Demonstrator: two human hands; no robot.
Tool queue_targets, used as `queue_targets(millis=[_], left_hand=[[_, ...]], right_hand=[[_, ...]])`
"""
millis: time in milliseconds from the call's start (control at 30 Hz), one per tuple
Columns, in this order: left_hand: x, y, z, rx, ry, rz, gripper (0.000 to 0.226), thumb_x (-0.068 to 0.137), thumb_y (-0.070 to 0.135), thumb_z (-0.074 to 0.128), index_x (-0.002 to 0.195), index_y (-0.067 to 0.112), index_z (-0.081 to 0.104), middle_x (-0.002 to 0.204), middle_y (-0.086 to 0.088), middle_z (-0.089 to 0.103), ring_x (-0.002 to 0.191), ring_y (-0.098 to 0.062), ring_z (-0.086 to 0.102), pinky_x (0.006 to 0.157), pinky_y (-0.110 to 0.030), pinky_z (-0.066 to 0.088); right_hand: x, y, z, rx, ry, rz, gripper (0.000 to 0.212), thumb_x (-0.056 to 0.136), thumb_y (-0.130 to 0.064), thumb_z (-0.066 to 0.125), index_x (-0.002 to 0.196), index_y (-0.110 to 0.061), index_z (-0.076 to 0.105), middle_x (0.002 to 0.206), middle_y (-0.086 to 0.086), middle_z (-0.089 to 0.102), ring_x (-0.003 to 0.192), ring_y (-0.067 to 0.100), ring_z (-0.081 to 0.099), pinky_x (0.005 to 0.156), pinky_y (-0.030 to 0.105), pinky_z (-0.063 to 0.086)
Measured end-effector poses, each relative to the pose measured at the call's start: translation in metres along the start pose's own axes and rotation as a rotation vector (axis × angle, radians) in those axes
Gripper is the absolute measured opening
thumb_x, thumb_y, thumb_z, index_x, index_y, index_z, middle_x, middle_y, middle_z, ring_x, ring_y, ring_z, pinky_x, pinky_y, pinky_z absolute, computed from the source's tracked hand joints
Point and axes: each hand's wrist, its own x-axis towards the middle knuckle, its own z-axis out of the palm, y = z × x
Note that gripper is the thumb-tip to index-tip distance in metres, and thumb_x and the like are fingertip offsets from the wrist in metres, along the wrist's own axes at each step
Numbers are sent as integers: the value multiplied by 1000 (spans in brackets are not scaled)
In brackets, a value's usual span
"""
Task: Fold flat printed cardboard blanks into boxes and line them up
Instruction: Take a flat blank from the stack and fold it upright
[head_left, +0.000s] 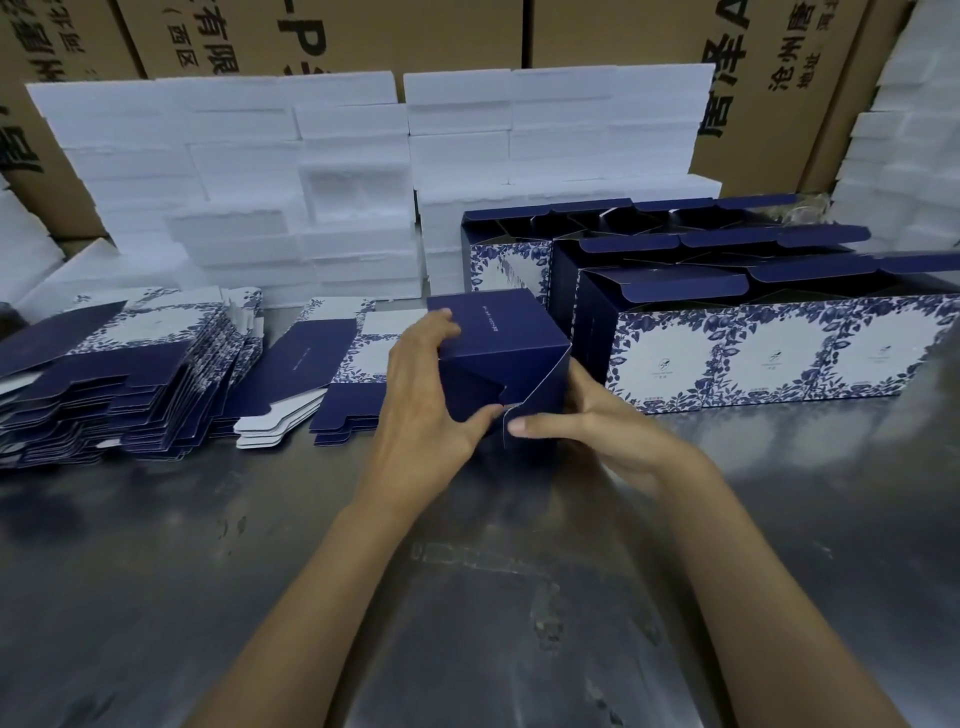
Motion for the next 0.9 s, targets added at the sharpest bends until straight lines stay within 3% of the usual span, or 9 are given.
queue_targets(millis=[33, 100, 167, 233, 300, 400, 467, 600, 900], left_hand=[[0, -1, 0, -37, -11, -47, 87, 73, 22, 88, 138, 36, 33, 150, 16, 32, 140, 0, 30, 109, -12, 33], [-1, -2, 1, -99, -75, -132, 96, 75, 19, 87, 149, 37, 29, 157, 8, 29, 146, -10, 30, 114, -28, 38], [-1, -4, 1, -180, -129, -219, 102, 76, 15, 86, 154, 36, 24, 154, 9, 37, 138, -9, 43, 108, -40, 47], [0, -5, 0, -234, -155, -291, 107, 77, 11, 86, 155, 40, 18, 146, 18, 45, 125, 2, 52, 102, -37, 52], [-1, -5, 1, -240, -168, -320, 109, 77, 9, 84, 152, 48, 15, 145, 20, 45, 126, -2, 54, 100, -38, 54], [-2, -4, 3, -184, -157, -314, 107, 79, 9, 81, 145, 59, 14, 152, 9, 42, 130, -21, 55, 100, -46, 53], [-3, -2, 5, -149, -145, -283, 106, 79, 8, 80, 145, 62, 16, 151, 9, 43, 130, -21, 54, 99, -47, 53], [-5, -1, 6, -110, -130, -259, 104, 81, 9, 79, 145, 61, 17, 152, 10, 43, 134, -16, 50, 99, -47, 52], [-4, -7, 9, -182, -125, -291, 106, 78, 15, 82, 147, 57, 14, 150, 6, 42, 133, -20, 48, 102, -47, 51]], right_hand=[[2, 1, 0, -2, 48, -2, 85, 78, -12, 88, 146, -35, 44, 131, -15, 68, 121, 5, 64, 107, 34, 50], [5, 5, 1, -18, 130, 1, 84, 75, -23, 91, 145, -36, 46, 131, -17, 68, 119, 3, 65, 105, 33, 51], [8, 10, 4, -64, 206, -15, 82, 75, -31, 91, 145, -36, 48, 129, -19, 68, 114, -3, 65, 98, 25, 55], [12, 14, 6, -116, 260, -57, 75, 79, -34, 88, 143, -36, 50, 127, -21, 68, 109, -8, 65, 89, 16, 55], [14, 17, 8, -149, 304, -89, 63, 83, -34, 84, 138, -36, 53, 122, -23, 68, 105, -13, 64, 83, 10, 52], [17, 20, 11, -191, 386, -115, 51, 87, -34, 81, 132, -33, 58, 114, -23, 69, 101, -10, 66, 85, 15, 54], [18, 22, 14, -215, 452, -119, 44, 87, -35, 80, 126, -31, 61, 108, -23, 70, 100, -5, 66, 87, 23, 55], [19, 23, 17, -246, 566, -137, 38, 87, -37, 80, 121, -27, 65, 99, -22, 70, 95, -7, 64, 81, 21, 52], [15, 17, 17, -203, 454, -105, 48, 84, -37, 83, 127, -29, 63, 106, -22, 72, 100, -4, 67, 88, 24, 56]])
